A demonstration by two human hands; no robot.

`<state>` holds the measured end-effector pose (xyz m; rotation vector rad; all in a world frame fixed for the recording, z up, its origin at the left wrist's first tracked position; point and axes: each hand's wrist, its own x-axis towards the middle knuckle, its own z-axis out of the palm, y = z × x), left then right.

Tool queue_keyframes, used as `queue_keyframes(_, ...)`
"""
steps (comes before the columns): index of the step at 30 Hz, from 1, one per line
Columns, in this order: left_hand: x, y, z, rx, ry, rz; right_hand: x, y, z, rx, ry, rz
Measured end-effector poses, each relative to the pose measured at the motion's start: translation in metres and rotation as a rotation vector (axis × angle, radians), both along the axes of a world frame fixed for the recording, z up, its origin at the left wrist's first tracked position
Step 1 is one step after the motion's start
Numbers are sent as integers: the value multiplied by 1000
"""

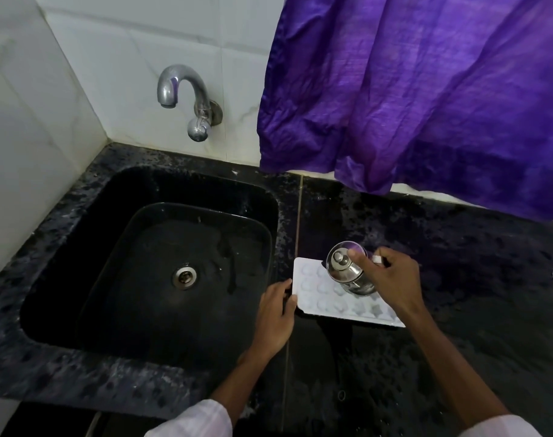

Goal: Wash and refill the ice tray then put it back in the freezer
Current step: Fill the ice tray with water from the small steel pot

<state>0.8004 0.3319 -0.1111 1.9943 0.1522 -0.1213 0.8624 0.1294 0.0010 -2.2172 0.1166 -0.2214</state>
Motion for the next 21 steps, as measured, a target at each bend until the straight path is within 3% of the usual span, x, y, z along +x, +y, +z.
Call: queue_keyframes(21, 1, 3, -5, -21, -34, -13, 5, 8, 2, -85, -33, 67)
